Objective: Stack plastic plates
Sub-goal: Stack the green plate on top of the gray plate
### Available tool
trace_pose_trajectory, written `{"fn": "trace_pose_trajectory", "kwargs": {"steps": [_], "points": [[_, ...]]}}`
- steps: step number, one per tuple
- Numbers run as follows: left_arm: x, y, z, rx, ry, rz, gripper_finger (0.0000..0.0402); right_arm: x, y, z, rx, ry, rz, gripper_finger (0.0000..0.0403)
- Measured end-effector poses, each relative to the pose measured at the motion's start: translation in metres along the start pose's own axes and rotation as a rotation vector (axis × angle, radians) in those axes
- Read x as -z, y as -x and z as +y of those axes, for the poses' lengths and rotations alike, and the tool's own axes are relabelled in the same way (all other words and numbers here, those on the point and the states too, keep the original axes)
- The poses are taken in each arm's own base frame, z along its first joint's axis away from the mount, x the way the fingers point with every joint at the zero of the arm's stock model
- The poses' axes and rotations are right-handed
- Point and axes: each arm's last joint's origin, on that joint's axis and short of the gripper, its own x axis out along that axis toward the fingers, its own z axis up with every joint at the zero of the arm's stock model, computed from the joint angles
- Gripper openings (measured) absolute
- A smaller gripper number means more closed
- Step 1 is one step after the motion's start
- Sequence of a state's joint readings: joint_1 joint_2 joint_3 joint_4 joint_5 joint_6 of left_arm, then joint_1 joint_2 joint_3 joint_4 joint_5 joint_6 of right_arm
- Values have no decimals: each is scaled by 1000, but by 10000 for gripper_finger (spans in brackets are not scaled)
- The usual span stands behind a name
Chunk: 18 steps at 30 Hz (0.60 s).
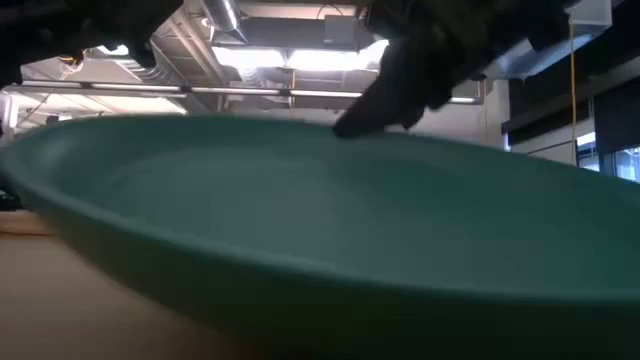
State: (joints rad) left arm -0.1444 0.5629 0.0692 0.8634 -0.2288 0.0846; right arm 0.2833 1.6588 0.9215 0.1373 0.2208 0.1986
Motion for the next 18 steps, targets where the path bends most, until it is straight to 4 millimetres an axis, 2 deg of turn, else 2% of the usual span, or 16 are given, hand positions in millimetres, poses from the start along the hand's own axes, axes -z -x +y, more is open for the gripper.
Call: {"fn": "trace_pose_trajectory", "kwargs": {"steps": [10,18], "points": [[0,0,1,-21,3,0,5,-31,38,-53,93,-41,-51,0],[0,0,1,-22,5,1,5,-37,45,-104,157,-80,-62,0]]}}
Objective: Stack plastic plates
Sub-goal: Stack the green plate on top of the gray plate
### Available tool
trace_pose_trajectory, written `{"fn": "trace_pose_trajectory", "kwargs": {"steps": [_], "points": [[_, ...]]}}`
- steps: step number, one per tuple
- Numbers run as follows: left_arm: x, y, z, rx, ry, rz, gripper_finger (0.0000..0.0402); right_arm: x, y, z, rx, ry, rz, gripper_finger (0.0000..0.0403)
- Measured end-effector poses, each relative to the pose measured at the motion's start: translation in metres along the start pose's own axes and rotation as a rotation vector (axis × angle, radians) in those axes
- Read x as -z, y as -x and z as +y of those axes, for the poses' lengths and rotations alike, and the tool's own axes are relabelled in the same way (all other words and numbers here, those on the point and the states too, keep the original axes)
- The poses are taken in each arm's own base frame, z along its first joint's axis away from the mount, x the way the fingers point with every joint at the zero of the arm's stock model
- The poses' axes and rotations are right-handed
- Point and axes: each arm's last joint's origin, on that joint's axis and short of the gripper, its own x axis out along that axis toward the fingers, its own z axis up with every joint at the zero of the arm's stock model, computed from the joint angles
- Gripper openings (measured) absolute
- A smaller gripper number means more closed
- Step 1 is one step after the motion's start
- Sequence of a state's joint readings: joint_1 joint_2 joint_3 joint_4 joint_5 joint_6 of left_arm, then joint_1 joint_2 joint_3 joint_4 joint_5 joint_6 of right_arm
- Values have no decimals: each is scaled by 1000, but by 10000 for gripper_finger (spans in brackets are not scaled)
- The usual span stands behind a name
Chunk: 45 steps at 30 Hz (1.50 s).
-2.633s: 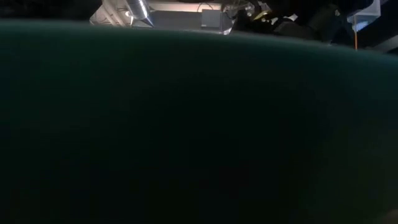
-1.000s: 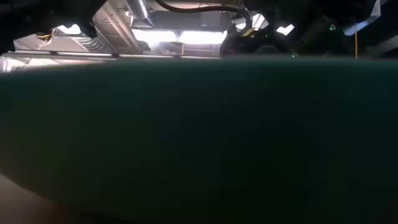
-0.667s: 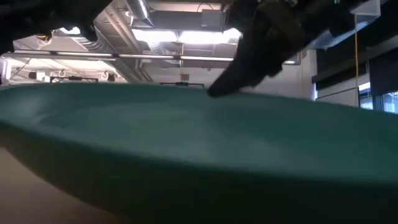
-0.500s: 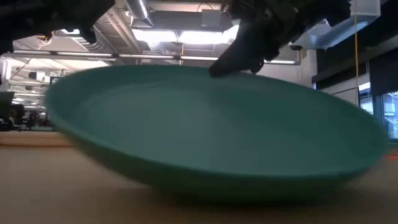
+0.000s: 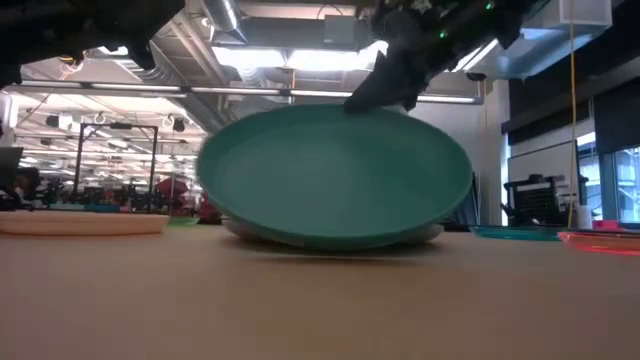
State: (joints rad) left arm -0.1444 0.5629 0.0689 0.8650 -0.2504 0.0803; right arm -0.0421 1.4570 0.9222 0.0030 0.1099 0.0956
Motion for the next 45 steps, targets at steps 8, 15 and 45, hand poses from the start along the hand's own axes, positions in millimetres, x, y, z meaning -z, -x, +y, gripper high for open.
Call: {"fn": "trace_pose_trajectory", "kwargs": {"steps": [8,15,45], "points": [[0,0,0,0,0,0,5,-2,-2,-46,83,-48,9,0],[0,0,1,-39,-8,3,5,7,-14,-67,122,-32,53,0],[0,0,1,-45,-10,2,5,58,-72,-82,168,44,251,23]]}}
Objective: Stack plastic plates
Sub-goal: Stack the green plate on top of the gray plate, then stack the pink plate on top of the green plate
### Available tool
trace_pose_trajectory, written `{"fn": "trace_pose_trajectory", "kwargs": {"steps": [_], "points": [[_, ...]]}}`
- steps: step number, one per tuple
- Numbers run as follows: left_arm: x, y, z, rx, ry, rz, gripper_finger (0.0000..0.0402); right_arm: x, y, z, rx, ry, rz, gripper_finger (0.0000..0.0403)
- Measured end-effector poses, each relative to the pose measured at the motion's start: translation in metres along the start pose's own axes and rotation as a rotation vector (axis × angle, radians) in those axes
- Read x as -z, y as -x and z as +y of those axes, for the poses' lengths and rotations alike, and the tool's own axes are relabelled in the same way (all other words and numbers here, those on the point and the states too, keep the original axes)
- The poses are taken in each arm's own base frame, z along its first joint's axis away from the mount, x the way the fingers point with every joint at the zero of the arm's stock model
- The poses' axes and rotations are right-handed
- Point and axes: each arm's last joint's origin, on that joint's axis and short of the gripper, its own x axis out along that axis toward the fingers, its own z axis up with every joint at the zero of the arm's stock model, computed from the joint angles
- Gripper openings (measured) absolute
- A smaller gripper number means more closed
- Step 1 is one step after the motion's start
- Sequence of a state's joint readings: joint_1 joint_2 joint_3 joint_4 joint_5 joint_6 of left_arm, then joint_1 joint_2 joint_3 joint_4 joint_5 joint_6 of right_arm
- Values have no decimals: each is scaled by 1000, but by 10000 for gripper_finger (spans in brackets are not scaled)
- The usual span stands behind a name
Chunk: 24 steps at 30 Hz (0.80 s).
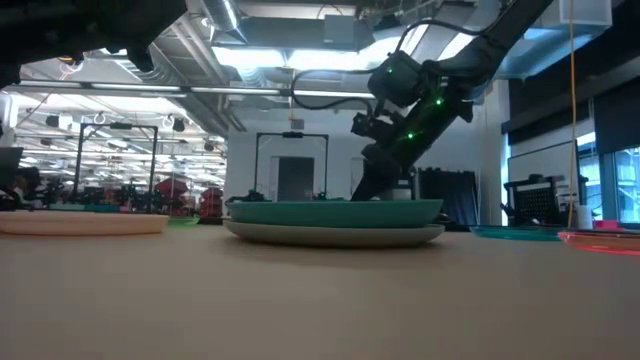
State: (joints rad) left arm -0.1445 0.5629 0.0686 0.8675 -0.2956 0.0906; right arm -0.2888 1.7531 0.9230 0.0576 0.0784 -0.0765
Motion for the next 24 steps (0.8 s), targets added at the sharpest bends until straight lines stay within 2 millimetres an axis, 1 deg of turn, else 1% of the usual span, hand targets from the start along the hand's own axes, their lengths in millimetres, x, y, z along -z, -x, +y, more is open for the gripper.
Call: {"fn": "trace_pose_trajectory", "kwargs": {"steps": [4,6,7,10,15,18,21,24], "points": [[0,0,0,0,0,0,5,2,1,0,-3,20,28,70],[0,0,0,0,0,1,5,0,7,-1,-7,46,76,95],[0,0,0,0,0,0,5,-5,13,-1,-10,48,80,107],[-1,0,0,-1,3,-7,5,-19,37,1,-60,58,83,133],[-2,0,0,-1,12,-17,5,-27,90,18,-181,110,89,149],[-2,0,0,-5,12,-17,5,-21,123,31,-237,123,120,149],[-2,0,0,-7,14,-16,5,-11,148,43,-270,80,190,149],[-2,0,0,-7,15,-15,5,0,170,54,-286,42,277,150]]}}
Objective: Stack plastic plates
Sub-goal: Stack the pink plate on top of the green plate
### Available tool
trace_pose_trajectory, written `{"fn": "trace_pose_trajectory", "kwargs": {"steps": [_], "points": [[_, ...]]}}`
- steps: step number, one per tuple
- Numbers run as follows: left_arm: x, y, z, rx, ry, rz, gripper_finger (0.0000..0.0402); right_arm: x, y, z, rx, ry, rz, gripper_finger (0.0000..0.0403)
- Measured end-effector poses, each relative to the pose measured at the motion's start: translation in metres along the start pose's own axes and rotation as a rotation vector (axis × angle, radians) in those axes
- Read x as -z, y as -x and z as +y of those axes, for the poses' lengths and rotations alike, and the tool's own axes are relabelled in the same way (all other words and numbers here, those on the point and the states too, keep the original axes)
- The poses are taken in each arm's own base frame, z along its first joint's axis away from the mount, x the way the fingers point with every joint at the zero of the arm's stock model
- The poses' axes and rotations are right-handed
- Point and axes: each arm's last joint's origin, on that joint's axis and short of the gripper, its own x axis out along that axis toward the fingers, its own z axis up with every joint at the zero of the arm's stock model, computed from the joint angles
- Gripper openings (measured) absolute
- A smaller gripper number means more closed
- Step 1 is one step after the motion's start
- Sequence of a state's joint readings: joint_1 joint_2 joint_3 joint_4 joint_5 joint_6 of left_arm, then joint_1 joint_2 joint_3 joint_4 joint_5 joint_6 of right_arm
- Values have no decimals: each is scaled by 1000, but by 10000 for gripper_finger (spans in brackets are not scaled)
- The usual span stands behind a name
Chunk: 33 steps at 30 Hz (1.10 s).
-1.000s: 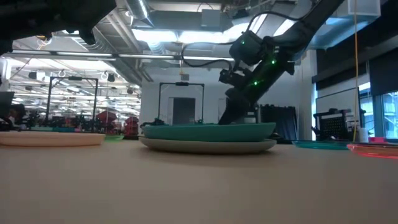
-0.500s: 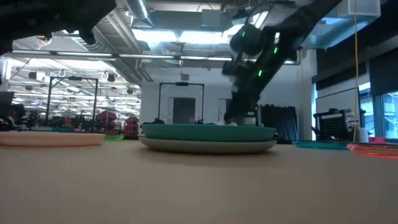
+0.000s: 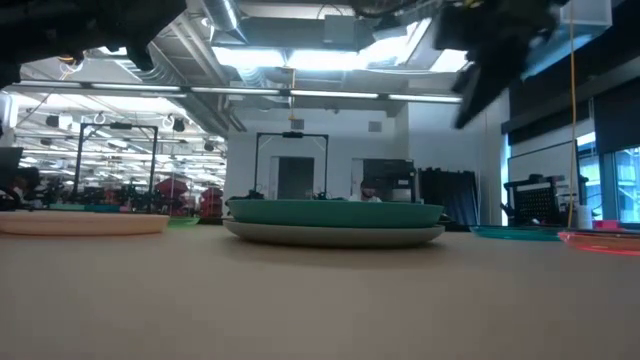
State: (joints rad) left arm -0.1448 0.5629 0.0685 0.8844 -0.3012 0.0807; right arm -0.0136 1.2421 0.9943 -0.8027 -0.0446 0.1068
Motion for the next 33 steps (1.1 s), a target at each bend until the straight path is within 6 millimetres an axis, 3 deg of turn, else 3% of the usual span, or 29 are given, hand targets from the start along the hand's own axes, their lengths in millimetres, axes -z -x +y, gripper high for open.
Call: {"fn": "trace_pose_trajectory", "kwargs": {"steps": [6,13,21,28,33], "points": [[0,0,0,-1,-1,2,5,25,8,32,-2,-69,167,150],[1,0,0,-1,-3,9,5,65,-7,66,-82,-93,355,150],[1,0,0,-1,-4,14,5,112,-37,77,-143,-201,513,150],[1,0,0,-1,-4,13,5,133,-59,84,-245,-176,455,150],[1,0,0,-2,-2,6,5,140,-63,84,-247,-163,460,150]]}}
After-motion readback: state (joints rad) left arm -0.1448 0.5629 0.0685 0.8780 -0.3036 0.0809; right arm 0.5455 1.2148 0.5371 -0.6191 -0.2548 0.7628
